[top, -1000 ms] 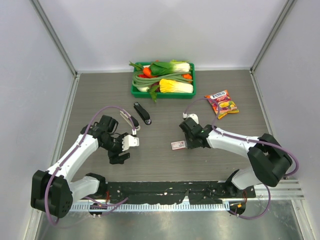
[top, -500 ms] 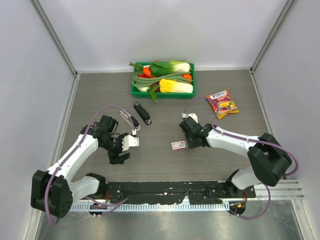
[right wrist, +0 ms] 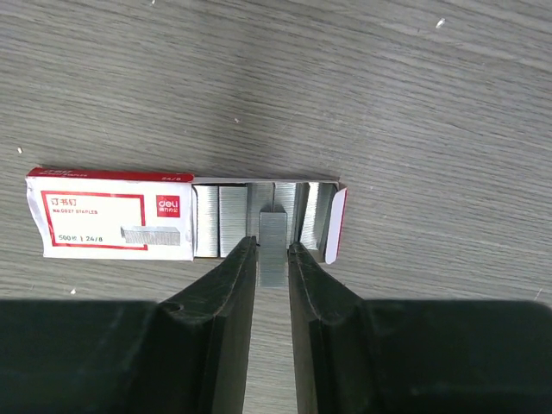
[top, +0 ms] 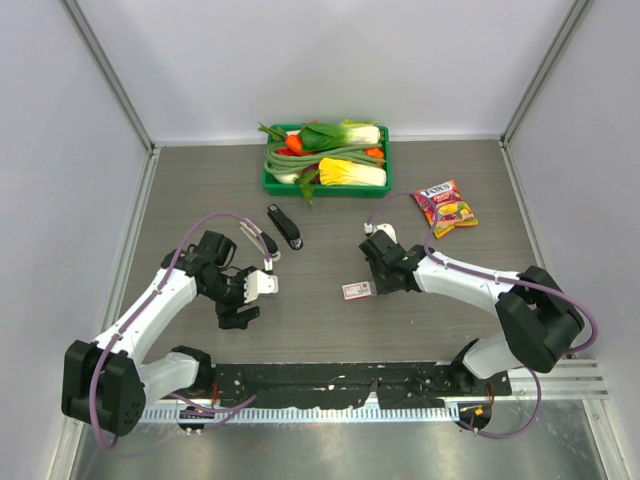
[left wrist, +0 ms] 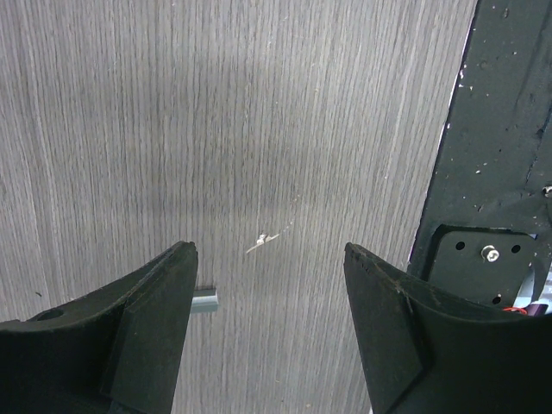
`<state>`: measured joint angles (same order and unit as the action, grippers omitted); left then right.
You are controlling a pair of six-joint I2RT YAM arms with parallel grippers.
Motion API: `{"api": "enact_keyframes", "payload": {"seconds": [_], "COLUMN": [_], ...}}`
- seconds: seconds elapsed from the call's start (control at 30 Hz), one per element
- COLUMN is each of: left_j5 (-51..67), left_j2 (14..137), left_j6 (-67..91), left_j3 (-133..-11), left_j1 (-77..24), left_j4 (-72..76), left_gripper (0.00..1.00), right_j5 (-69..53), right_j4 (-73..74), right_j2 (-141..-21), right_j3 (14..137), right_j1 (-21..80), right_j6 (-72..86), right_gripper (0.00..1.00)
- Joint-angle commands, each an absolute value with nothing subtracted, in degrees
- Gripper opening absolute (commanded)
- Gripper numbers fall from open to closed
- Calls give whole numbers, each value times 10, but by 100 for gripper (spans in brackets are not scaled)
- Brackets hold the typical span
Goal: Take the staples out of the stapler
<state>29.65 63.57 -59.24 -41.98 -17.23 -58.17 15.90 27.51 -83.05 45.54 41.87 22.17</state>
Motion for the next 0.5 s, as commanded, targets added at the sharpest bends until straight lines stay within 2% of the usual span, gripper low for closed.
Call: {"api": "enact_keyframes", "payload": {"seconds": [0.0,0.23,0.37,0.47], "left_j5": [312,310,313,310], "left_j2": [635,638,638,638], "left_j6": [-604,-606,-607,-609], "left_j3": [-427,-428,-433,-434], "left_j1": [-172,-171,-172,-172], "left_j4": [-594,-593,-595,-597], "left_gripper": [73,73,73,73], "right_j5": [167,171,164,156], "right_j4": [264,295,304,304], "right_j2": [-830,-781,-776,-770], "right_j3": [478,473,458,446], "right_j1": [418,417,417,417], "right_j6": [218,225,236,245], "right_gripper": [27,16,7,4]}}
